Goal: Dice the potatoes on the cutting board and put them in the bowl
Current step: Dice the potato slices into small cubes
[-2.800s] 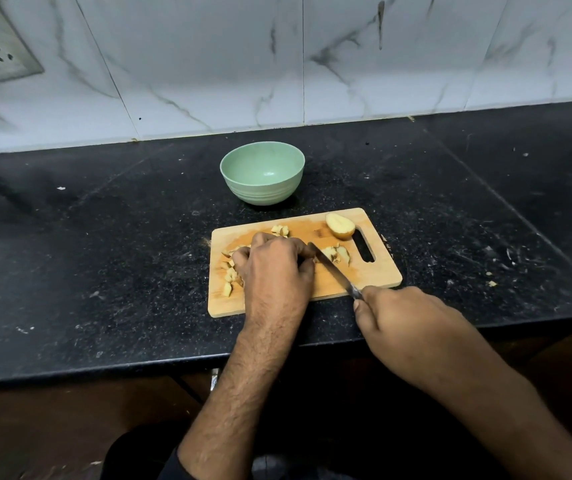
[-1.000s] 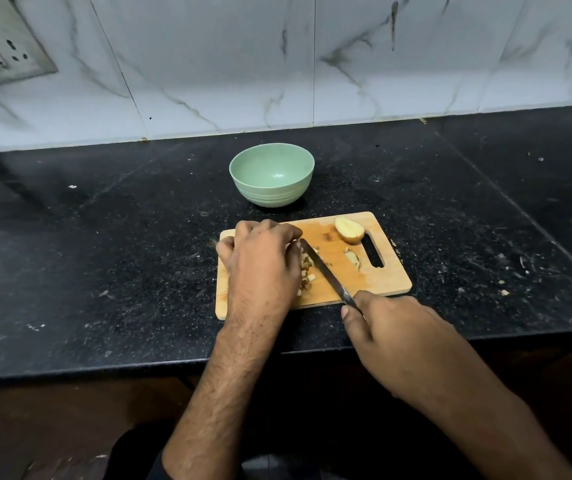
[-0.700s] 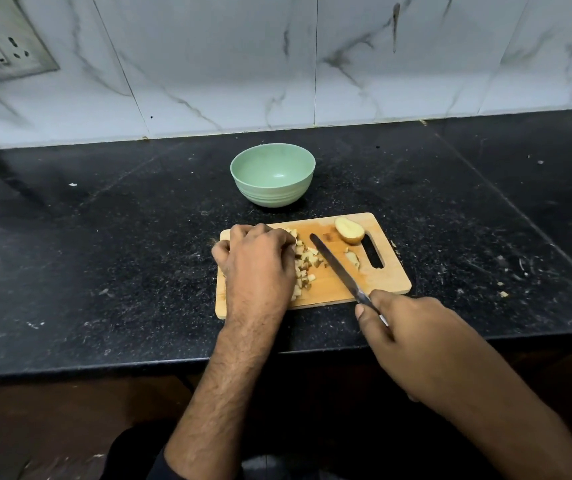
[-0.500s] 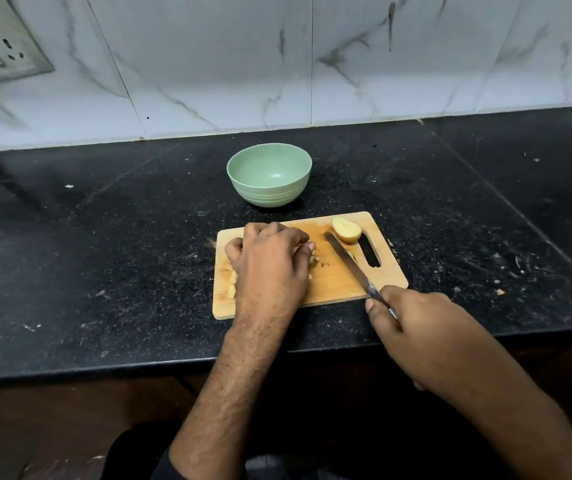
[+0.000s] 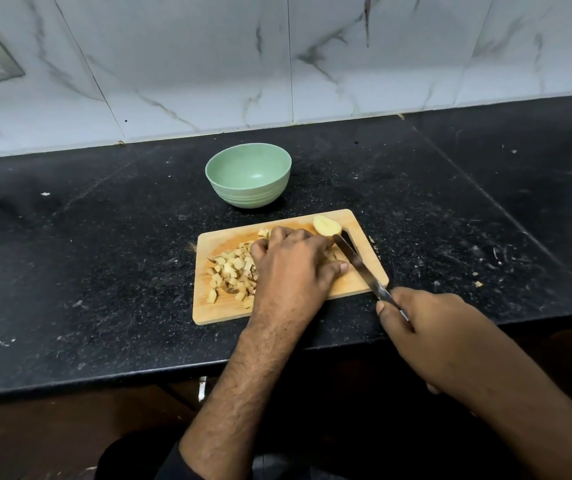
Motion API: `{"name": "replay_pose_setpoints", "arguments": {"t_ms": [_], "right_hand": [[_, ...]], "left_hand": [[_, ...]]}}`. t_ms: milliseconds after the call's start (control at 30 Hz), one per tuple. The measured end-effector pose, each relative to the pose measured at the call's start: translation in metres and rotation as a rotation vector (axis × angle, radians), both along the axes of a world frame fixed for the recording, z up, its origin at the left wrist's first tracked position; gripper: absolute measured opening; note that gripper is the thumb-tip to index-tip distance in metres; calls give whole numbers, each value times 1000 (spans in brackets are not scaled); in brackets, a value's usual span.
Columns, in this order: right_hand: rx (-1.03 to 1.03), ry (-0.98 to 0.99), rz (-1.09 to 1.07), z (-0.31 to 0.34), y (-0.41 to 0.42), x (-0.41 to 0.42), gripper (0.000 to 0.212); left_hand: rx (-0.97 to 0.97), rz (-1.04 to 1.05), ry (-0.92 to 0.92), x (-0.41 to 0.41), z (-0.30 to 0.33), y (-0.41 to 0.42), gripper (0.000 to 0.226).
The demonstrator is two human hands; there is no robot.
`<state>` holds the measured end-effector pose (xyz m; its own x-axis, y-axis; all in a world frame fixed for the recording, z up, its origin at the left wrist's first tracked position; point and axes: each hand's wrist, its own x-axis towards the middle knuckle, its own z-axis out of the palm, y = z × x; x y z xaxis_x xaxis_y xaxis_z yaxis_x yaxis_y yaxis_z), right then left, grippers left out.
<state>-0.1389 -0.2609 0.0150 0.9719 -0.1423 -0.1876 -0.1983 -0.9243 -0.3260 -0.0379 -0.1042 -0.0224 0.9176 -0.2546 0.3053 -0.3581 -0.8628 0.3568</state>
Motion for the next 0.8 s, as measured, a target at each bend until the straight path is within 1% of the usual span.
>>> {"name": "replay_pose_setpoints", "arguments": {"t_ms": [167, 333, 533, 667, 800], "right_hand": [[-42, 19, 12, -7, -5, -3, 34], [-18, -7, 65, -11, 5, -3, 35], [-10, -21, 85, -15, 12, 2, 36], [-14, -51, 77, -13, 14, 2, 36], [10, -62, 74, -12, 17, 2, 35]], "left_hand": [[-18, 6, 19, 1, -5, -8, 37], [7, 37, 13, 0, -1, 2, 35], [-49, 56, 57, 0, 0, 16, 44], [-96, 64, 54, -1, -3, 19, 47], [-109, 90, 32, -3, -4, 18, 38]]}}
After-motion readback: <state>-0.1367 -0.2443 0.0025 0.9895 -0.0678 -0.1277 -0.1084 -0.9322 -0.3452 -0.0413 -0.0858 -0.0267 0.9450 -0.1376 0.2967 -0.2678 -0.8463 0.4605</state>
